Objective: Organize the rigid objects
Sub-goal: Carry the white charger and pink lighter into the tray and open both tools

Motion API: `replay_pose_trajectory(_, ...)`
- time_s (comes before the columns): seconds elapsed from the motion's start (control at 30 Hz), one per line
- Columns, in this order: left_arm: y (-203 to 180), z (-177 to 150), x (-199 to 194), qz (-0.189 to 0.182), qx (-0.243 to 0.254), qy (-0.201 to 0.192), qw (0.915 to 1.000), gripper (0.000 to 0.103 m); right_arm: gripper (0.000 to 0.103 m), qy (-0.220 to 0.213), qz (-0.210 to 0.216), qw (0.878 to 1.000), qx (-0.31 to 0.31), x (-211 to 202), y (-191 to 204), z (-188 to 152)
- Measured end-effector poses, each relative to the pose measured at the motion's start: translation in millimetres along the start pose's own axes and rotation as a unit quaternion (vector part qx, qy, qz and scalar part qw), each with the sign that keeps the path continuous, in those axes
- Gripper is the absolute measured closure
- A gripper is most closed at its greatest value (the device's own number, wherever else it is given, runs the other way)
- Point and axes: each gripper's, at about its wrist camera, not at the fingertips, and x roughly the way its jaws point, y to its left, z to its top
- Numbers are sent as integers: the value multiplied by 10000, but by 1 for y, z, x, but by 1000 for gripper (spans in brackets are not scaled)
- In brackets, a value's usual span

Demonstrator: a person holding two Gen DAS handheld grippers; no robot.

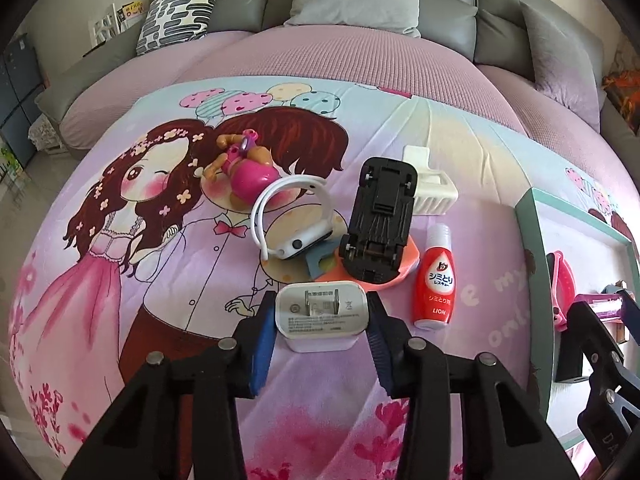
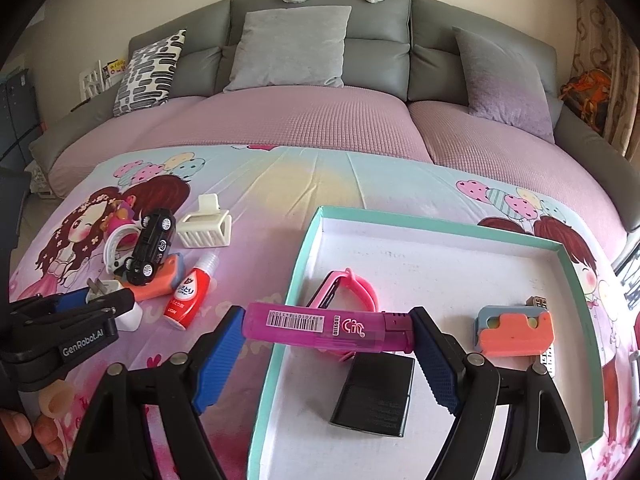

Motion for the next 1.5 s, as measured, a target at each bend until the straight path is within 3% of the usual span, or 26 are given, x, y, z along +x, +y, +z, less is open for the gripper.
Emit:
replay_pose_trajectory(0.23, -2, 5, -23, 34, 23, -319, 9995, 59, 20, -50, 20, 9999, 89, -2, -7, 1)
replay_pose_trajectory(0.43, -15, 12, -49, -170, 75, -737, 9971, 59, 20, -130, -43, 9998, 172, -3, -22, 1)
replay_pose_trajectory(0.73, -61, 16, -73, -598, 470, -1091, 9911, 59, 20, -212, -536, 9962, 651, -10, -78, 0)
replay_pose_trajectory(1.17, -165, 0, -77, -1065, 1445, -1038, 9783, 59, 20, -32, -1591, 9727, 1691, -37, -186, -16)
replay_pose_trajectory(1.4, -209, -14, -70, -1209, 1862, -930, 9706, 59, 20, 51, -1481, 9717, 1841, -34, -198, -22)
replay_pose_trajectory(1.5, -216, -16, -64, -1194, 1855, -892, 9713, 59, 20, 69, -1391, 9739, 1792, -33, -197, -22)
